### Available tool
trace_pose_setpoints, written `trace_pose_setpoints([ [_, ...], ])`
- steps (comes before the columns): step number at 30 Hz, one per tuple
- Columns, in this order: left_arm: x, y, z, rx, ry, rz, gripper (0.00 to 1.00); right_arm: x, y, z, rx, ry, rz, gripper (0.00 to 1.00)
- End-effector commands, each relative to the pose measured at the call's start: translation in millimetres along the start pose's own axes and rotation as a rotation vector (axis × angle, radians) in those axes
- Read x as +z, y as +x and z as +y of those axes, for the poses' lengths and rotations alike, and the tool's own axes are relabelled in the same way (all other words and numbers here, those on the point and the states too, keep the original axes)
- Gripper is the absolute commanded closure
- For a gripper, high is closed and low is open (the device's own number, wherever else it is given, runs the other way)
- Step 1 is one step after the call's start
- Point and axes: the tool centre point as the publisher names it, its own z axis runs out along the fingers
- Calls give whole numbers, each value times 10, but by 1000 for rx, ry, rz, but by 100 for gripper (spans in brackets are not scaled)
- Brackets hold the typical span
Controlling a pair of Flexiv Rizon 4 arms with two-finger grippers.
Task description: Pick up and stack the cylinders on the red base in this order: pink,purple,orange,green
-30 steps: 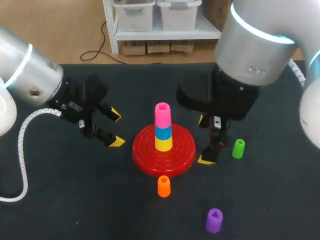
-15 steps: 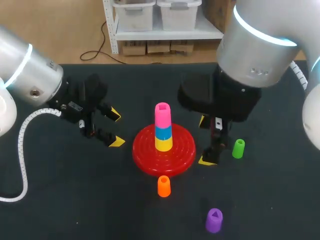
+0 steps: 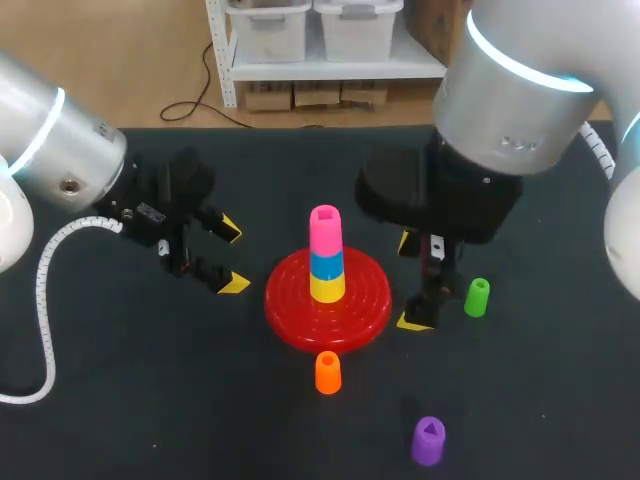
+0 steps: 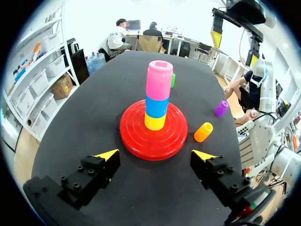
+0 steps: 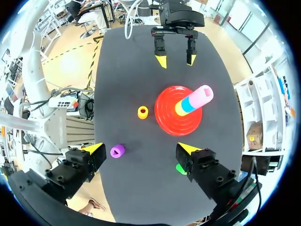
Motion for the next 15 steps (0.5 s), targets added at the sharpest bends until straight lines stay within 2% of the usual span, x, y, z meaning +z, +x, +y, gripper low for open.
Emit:
trace_pose_setpoints([
  [1,4,-5,8,-1,1,4,0,5,-5,41,-24,2,23,0],
  [6,4,-5,8,-1,1,4,0,59,67,245,-100,21,114,0],
  [12,4,-5,8,-1,1,4,0,184,258,522,-183,29,168,0],
  [15,4,-5,8,-1,1,4,0,309,389,591,-183,17,203,0],
])
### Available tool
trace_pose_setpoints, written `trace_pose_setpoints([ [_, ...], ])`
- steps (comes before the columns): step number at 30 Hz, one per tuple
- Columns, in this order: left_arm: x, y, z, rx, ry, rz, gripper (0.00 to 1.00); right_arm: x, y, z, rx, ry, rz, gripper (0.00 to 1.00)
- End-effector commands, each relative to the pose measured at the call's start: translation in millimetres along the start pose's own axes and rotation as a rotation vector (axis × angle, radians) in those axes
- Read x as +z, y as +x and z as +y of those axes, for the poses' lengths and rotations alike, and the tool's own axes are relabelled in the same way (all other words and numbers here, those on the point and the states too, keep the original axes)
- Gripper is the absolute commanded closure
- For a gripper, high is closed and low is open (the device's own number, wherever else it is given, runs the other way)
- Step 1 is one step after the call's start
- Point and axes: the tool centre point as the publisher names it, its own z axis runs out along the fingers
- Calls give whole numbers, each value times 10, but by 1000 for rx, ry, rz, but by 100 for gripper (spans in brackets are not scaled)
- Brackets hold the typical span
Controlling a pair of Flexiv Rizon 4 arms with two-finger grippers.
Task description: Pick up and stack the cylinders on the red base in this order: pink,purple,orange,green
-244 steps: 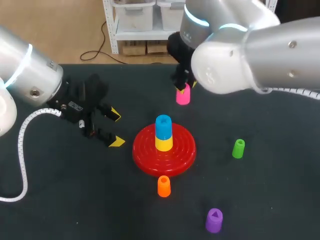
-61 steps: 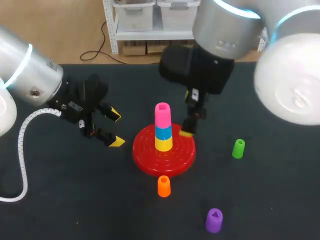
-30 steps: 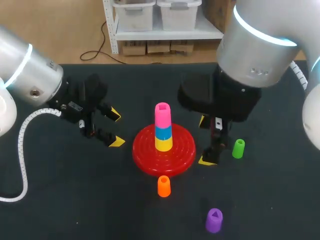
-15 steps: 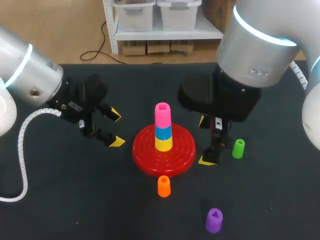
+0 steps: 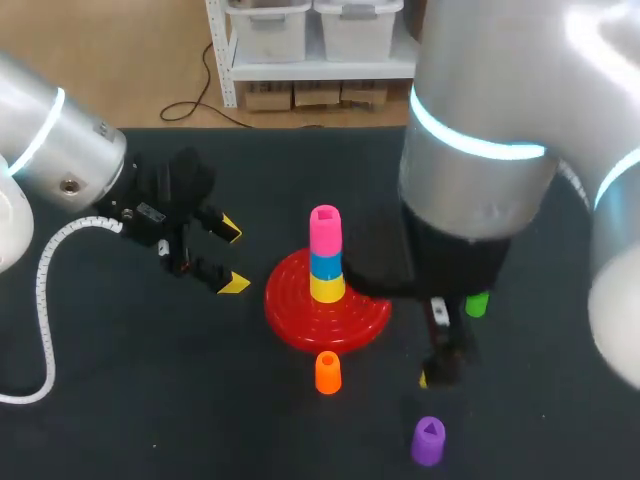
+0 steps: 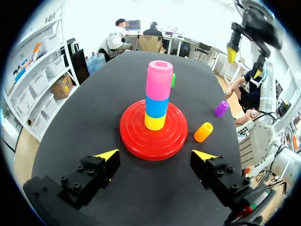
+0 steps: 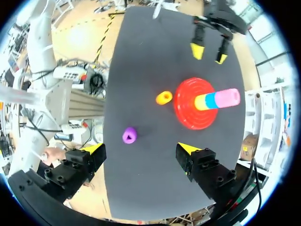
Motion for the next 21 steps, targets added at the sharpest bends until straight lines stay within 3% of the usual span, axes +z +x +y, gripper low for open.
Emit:
trace_pose_setpoints([
  [1,4,-4,8,-1,1,4,0,210,130,149,5,11,16,0],
  [8,4,-4,8,-1,1,4,0,471,314,285,19,-12,30,0],
  [21,4,-4,8,-1,1,4,0,896,362,373,36,-45,14,0],
])
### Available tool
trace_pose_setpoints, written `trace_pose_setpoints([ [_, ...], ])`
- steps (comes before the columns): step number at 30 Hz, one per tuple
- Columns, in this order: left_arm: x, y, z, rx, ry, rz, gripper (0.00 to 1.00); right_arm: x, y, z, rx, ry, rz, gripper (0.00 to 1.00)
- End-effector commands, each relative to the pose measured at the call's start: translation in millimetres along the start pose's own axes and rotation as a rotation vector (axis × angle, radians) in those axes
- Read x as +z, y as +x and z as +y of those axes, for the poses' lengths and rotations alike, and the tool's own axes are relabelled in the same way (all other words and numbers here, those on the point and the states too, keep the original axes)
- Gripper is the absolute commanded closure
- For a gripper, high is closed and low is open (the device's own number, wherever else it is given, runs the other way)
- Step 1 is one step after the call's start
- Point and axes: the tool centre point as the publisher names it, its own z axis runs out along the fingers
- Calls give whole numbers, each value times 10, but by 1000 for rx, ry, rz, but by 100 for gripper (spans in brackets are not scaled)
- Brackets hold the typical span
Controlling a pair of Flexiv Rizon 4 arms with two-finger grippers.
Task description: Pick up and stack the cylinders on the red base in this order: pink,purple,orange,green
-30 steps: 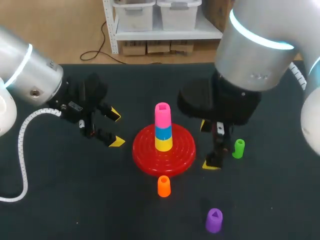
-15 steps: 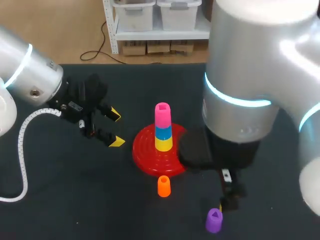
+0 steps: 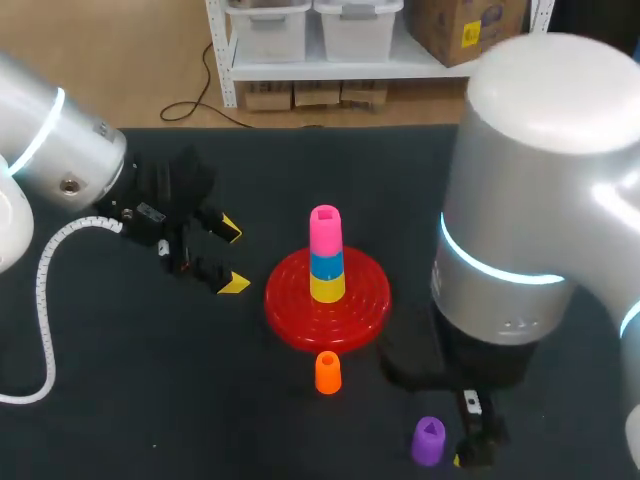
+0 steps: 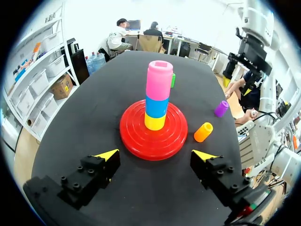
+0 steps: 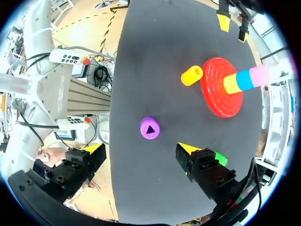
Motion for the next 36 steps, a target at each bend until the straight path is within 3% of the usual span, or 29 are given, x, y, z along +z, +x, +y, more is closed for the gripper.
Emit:
trace_pose_setpoints([
  [1,4,-4,8,-1,1,4,0,149,30,-17,9,-1,7,0],
  [20,4,-4,8,-1,1,4,0,361,-99,-65,-2,11,16,0],
  [36,4,-4,8,-1,1,4,0,466,-62,-85,20,-2,14,0],
])
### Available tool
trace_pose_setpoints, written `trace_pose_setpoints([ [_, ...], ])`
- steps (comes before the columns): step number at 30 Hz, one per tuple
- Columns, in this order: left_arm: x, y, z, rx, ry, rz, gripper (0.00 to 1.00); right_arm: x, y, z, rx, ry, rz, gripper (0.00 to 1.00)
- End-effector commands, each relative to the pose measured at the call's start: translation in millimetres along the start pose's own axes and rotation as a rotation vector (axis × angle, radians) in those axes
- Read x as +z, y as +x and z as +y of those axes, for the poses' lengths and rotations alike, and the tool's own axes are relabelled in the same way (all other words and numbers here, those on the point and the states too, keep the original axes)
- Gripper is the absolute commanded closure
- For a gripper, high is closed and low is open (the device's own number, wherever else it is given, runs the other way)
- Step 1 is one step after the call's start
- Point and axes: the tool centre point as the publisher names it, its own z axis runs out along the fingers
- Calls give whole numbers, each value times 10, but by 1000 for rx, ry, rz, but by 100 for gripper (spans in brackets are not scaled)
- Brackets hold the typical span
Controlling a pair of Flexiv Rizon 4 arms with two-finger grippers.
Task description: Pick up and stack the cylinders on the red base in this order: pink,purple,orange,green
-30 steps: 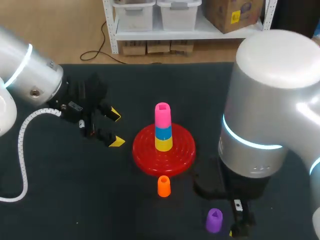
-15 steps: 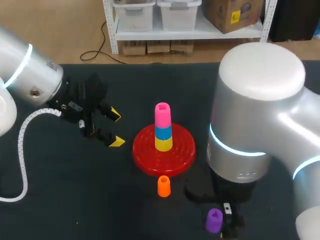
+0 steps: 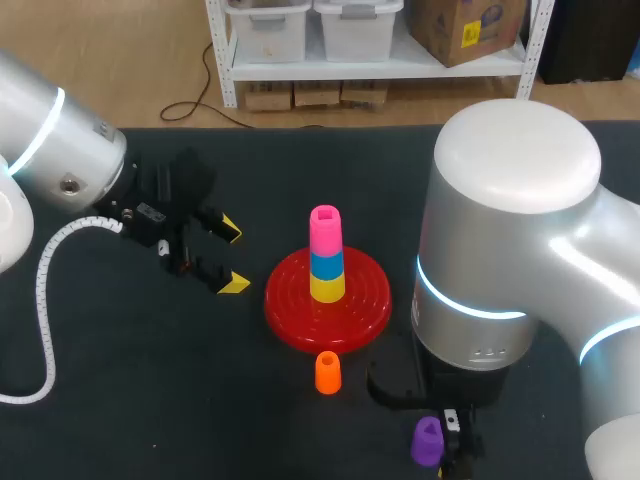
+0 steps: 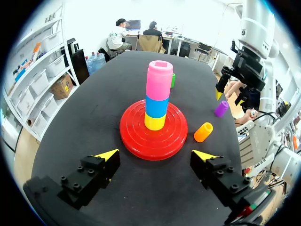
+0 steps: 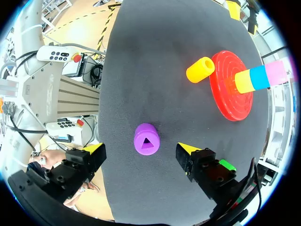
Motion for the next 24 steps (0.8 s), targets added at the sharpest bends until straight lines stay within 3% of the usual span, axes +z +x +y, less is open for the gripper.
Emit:
trace_pose_setpoints([
  [1,4,-5,8,-1,1,4,0,35,12,-6,12,-3,-1,0],
  [9,4,-5,8,-1,1,4,0,50,-10,-29,15,2,8,33],
  [18,4,-5,8,-1,1,4,0,61,-51,-42,12,9,12,33],
  [22,4,-5,8,-1,1,4,0,58,-52,-68,12,11,13,41],
  [24,4,-5,8,-1,1,4,0,55,-48,-80,14,14,13,49],
])
